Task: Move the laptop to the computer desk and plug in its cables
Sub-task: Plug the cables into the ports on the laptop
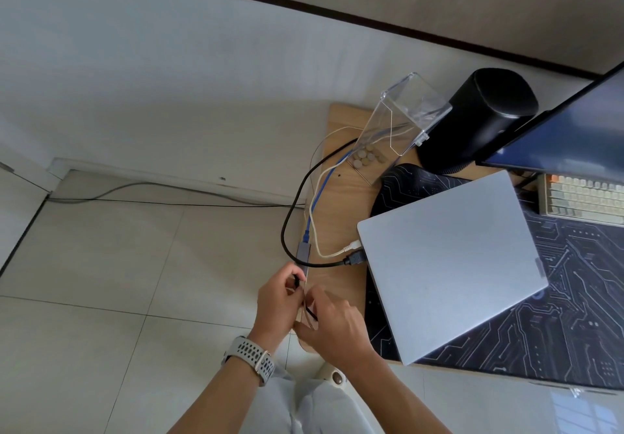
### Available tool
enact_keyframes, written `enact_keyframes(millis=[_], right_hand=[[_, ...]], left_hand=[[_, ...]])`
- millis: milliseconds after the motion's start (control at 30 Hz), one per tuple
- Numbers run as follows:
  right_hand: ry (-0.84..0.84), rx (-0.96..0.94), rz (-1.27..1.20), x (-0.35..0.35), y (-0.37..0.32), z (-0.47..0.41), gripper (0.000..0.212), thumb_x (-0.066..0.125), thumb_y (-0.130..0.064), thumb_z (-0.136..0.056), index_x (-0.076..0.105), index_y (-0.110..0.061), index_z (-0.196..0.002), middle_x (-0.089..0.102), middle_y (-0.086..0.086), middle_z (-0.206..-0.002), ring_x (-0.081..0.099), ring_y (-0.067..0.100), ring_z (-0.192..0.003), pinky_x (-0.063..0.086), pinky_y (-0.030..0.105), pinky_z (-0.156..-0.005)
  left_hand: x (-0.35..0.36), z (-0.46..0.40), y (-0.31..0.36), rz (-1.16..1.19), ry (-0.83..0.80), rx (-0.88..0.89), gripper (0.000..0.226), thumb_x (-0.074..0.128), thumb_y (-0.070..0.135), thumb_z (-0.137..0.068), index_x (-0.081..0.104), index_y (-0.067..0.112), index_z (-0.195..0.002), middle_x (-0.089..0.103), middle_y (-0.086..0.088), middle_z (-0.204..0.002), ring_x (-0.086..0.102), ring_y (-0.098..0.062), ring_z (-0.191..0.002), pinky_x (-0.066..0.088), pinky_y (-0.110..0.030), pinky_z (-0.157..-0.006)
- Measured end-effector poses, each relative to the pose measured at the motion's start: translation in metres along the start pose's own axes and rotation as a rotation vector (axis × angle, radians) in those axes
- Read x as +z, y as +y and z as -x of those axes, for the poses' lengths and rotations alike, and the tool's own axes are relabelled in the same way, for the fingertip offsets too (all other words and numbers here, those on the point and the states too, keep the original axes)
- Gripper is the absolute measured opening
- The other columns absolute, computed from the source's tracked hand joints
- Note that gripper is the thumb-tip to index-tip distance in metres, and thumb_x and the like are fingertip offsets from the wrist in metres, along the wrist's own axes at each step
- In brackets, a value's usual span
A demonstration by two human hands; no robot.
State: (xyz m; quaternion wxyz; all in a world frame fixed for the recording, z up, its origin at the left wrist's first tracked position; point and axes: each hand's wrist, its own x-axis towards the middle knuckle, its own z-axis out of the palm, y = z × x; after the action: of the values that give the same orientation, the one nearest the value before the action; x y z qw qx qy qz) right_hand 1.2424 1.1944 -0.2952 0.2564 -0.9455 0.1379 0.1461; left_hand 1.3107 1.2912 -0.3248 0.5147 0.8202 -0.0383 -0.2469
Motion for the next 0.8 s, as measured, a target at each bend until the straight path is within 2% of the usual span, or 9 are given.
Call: enact_keyframes(millis=[100, 200, 267, 367, 467, 533, 600, 700, 800], right_hand=[[0.026, -0.049, 0.051, 0.002, 0.002, 0.002, 0.013, 0.049, -0.028, -0.091, 0.054, -0.015, -0.088, 0.062, -0.002, -0.085, 0.058, 0.020, -0.069, 0.036, 0.026, -0.055], [0.076, -0.008, 0.039, -0.001, 0.010, 0.004, 0.029, 0.046, -0.026, -0.094, 0.043, -0.016, -0.067, 0.049, -0.004, -0.068, 0.047, 0.018, -0.058, 0.023, 0.020, -0.044], [0.089, 0.092, 0.031, -0.009, 0.017, 0.003, 0.030, 0.041, -0.027, -0.096, 0.040, -0.016, -0.068, 0.046, -0.005, -0.069, 0.045, 0.018, -0.062, 0.024, 0.022, -0.046], [0.083, 0.178, 0.138, -0.019, 0.029, 0.003, 0.019, 0.037, -0.022, -0.096, 0.043, -0.019, -0.077, 0.051, -0.001, -0.080, 0.051, 0.020, -0.071, 0.033, 0.024, -0.056], [0.002, 0.200, 0.224, -0.021, 0.031, 0.002, 0.014, 0.039, -0.018, -0.094, 0.052, -0.018, -0.089, 0.056, -0.001, -0.090, 0.051, 0.017, -0.076, 0.038, 0.026, -0.064], [-0.020, 0.182, 0.226, -0.017, 0.031, 0.000, 0.014, 0.040, -0.017, -0.093, 0.054, -0.017, -0.096, 0.053, -0.001, -0.089, 0.046, 0.016, -0.077, 0.038, 0.026, -0.064], [0.024, 0.136, 0.243, -0.014, 0.031, 0.000, 0.009, 0.049, -0.017, -0.089, 0.052, -0.017, -0.097, 0.053, -0.002, -0.090, 0.050, 0.016, -0.082, 0.039, 0.025, -0.062], [0.153, 0.018, 0.260, -0.009, 0.032, 0.004, 0.023, 0.069, -0.009, -0.068, 0.053, -0.018, -0.081, 0.055, -0.003, -0.077, 0.053, 0.015, -0.067, 0.043, 0.022, -0.052], [0.263, -0.070, 0.230, -0.007, 0.035, 0.006, 0.027, 0.065, -0.001, -0.067, 0.054, -0.016, -0.087, 0.056, -0.002, -0.078, 0.050, 0.016, -0.063, 0.046, 0.024, -0.056]], left_hand=[[-0.002, -0.001, 0.000, -0.034, 0.010, 0.013, 0.024, 0.057, -0.002, -0.082, 0.058, 0.020, -0.073, 0.062, 0.000, -0.064, 0.055, -0.014, -0.055, 0.045, -0.025, -0.053], [-0.004, -0.002, 0.001, -0.053, 0.017, 0.015, 0.023, 0.057, -0.003, -0.083, 0.058, 0.019, -0.075, 0.059, 0.003, -0.064, 0.049, -0.005, -0.053, 0.041, -0.014, -0.052], [-0.008, -0.002, 0.001, -0.049, 0.014, 0.011, 0.023, 0.058, -0.003, -0.084, 0.058, 0.018, -0.077, 0.060, 0.001, -0.067, 0.049, -0.006, -0.055, 0.041, -0.012, -0.053], [-0.014, -0.005, 0.001, 0.007, -0.043, -0.050, 0.022, 0.060, -0.001, -0.084, 0.059, 0.019, -0.077, 0.062, -0.003, -0.069, 0.053, -0.012, -0.061, 0.041, -0.014, -0.054], [-0.022, -0.008, 0.004, 0.274, -0.144, -0.213, 0.019, 0.056, -0.007, -0.083, 0.061, 0.011, -0.081, 0.058, -0.011, -0.070, 0.051, -0.019, -0.064, 0.040, -0.025, -0.056], [-0.028, -0.009, 0.007, 0.465, -0.209, -0.304, 0.018, 0.053, -0.012, -0.084, 0.061, 0.005, -0.084, 0.058, -0.013, -0.072, 0.052, -0.021, -0.068, 0.041, -0.028, -0.060], [-0.032, -0.011, 0.007, 0.564, -0.253, -0.348, 0.020, 0.051, -0.014, -0.084, 0.061, 0.004, -0.085, 0.059, -0.011, -0.071, 0.054, -0.019, -0.067, 0.043, -0.027, -0.061], [-0.035, -0.012, 0.005, 0.593, -0.247, -0.366, 0.023, 0.051, -0.015, -0.084, 0.061, 0.005, -0.085, 0.059, -0.009, -0.070, 0.053, -0.018, -0.067, 0.044, -0.026, -0.060], [-0.036, -0.012, 0.005, 0.685, -0.219, -0.396, 0.024, 0.048, -0.018, -0.084, 0.059, 0.004, -0.086, 0.060, -0.010, -0.070, 0.055, -0.017, -0.063, 0.046, -0.025, -0.057]])
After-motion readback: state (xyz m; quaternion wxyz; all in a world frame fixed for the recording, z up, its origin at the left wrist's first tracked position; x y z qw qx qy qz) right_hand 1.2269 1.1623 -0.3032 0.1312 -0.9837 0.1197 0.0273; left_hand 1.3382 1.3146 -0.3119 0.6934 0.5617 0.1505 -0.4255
